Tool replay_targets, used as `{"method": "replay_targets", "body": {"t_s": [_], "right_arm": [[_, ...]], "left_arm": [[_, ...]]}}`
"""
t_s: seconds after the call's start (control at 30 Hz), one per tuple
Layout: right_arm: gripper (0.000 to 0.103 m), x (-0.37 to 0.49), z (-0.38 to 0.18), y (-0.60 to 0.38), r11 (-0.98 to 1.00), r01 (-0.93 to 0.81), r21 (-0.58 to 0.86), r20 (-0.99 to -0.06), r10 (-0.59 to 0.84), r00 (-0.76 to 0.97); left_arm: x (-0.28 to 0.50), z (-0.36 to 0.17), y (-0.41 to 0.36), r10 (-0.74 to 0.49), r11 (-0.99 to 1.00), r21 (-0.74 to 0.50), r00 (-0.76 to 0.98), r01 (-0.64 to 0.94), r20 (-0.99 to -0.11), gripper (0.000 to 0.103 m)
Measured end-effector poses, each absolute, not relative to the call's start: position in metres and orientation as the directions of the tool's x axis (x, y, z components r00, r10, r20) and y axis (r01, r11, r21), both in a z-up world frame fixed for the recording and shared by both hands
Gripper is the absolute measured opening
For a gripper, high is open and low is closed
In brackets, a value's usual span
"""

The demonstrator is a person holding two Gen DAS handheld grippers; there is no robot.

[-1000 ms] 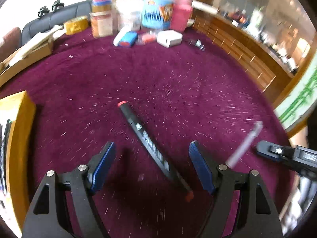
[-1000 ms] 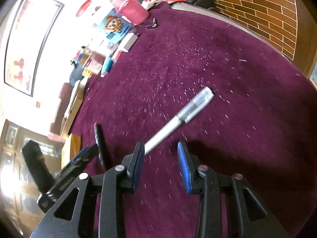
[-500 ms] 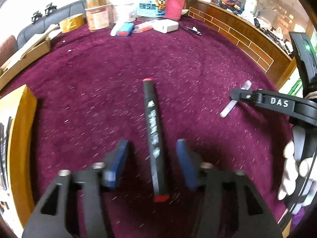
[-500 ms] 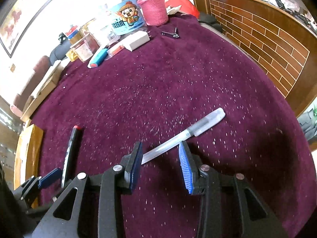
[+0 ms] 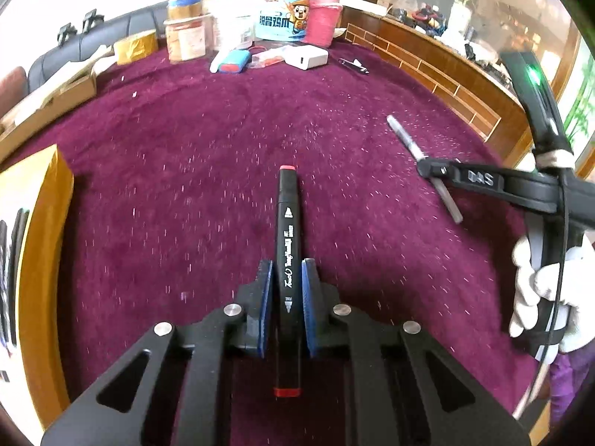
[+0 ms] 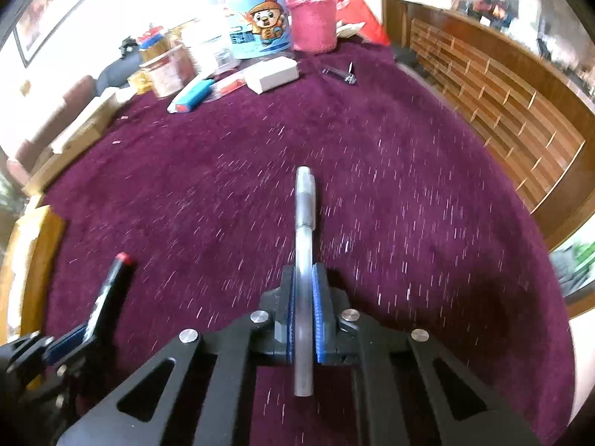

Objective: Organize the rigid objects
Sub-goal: 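Grasp the red-capped black marker with the left gripper while the right grasps the silver pen, then carry the marker and silver pen into the box and open both grippers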

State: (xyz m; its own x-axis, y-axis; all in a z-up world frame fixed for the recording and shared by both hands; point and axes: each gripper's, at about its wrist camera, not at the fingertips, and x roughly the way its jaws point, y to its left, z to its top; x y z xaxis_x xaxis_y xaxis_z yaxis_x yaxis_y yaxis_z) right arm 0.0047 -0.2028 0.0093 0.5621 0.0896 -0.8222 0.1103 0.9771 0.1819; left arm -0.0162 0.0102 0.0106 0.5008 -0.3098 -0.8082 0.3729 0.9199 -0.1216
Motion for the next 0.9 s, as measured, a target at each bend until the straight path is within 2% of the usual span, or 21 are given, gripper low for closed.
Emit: {"method": "replay_targets", "body": {"t_s": [0.13, 0.2, 0.43, 0.57, 0.9], "right_arm": [[0.008, -0.035, 0.007, -0.210, 0.945, 0.072, 0.320, -0.819, 0.238, 0.522], [0.008, -0.049, 0.006, -0.210, 0.934, 0.065, 0.351, -0.811, 0.269, 0.520], [0.008, -0.068, 0.014, -0.197, 0.798, -0.017, 0.603, -0.666, 0.515, 0.540], [0.008, -0.065, 0.028, -0.157, 0.773, -0.104, 0.626, -0.634, 0.582, 0.509], [0.008, -0.063, 0.044, -0.038, 0.729, -0.293, 0.618, -0.619, 0.681, 0.391]], "left_arm": [[-0.037, 0.019, 0.020, -0.375, 0.903, -0.187, 0.500, 0.387, -0.781, 0.012], [-0.049, 0.025, 0.025, -0.407, 0.893, -0.215, 0.505, 0.396, -0.761, 0.012], [-0.081, 0.047, 0.075, -0.502, 0.864, -0.362, 0.535, 0.350, -0.679, 0.012], [-0.098, 0.061, 0.121, -0.523, 0.849, -0.443, 0.586, 0.289, -0.619, 0.012], [-0.136, 0.093, 0.212, -0.491, 0.828, -0.520, 0.722, 0.211, -0.488, 0.012]]}}
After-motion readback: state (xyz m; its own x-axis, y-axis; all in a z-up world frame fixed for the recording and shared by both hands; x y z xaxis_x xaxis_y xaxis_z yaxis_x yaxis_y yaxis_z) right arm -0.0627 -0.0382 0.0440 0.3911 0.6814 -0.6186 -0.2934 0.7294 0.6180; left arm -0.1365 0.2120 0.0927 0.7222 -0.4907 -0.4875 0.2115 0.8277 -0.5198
